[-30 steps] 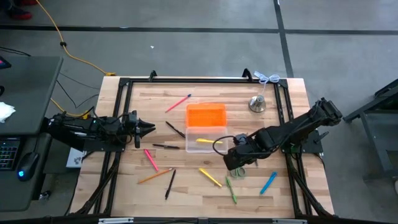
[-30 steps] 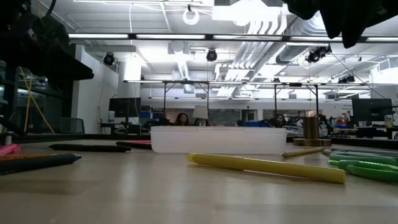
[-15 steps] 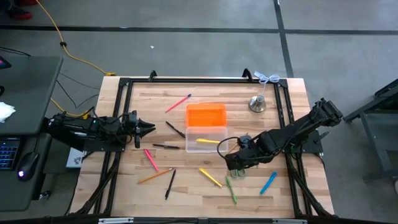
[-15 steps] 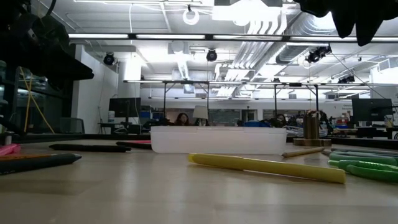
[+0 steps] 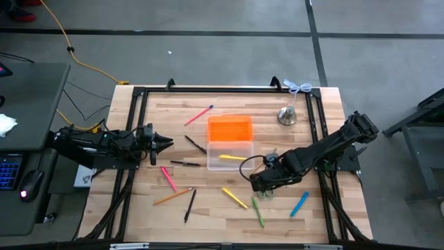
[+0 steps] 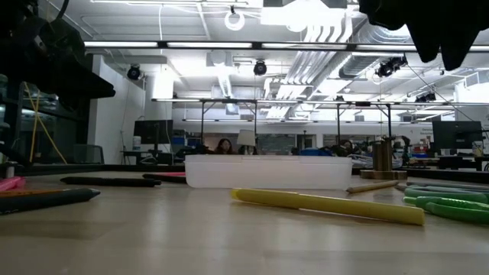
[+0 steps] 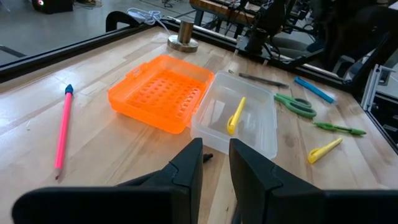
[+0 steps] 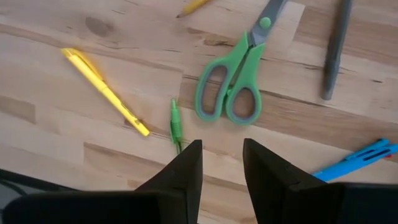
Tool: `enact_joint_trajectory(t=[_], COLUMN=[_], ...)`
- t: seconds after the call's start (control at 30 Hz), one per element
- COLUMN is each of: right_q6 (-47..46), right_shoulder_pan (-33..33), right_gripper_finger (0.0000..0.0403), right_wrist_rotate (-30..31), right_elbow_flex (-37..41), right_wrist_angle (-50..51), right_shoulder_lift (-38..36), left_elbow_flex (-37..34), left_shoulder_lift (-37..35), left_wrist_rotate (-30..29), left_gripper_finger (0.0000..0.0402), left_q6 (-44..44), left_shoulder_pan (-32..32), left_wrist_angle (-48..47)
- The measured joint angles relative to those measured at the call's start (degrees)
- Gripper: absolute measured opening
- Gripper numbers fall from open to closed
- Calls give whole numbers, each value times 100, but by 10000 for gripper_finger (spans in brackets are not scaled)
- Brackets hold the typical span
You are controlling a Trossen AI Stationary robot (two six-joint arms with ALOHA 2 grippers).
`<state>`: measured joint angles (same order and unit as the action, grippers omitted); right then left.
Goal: Pick & place school supplies into a supply box
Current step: Put the green scissor into the container
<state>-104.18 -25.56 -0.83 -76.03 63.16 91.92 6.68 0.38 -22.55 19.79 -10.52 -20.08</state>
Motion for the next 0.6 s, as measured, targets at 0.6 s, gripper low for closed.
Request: enact_joint_trajectory(t=[0.6], right_q6=[9], right_shoulder_pan=[0], right_gripper_finger=[94], right_wrist_rotate=[-59], right_elbow_flex=[2], right_wrist_angle=[3], right_shoulder_lift=[209], left_elbow_flex=[0], left_shoulder_lift=[1], left_wrist_rotate=[-2], left_gripper_finger=[111], left_q6=[0], left_shoulder_pan=[0], left_wrist_angle=[-17])
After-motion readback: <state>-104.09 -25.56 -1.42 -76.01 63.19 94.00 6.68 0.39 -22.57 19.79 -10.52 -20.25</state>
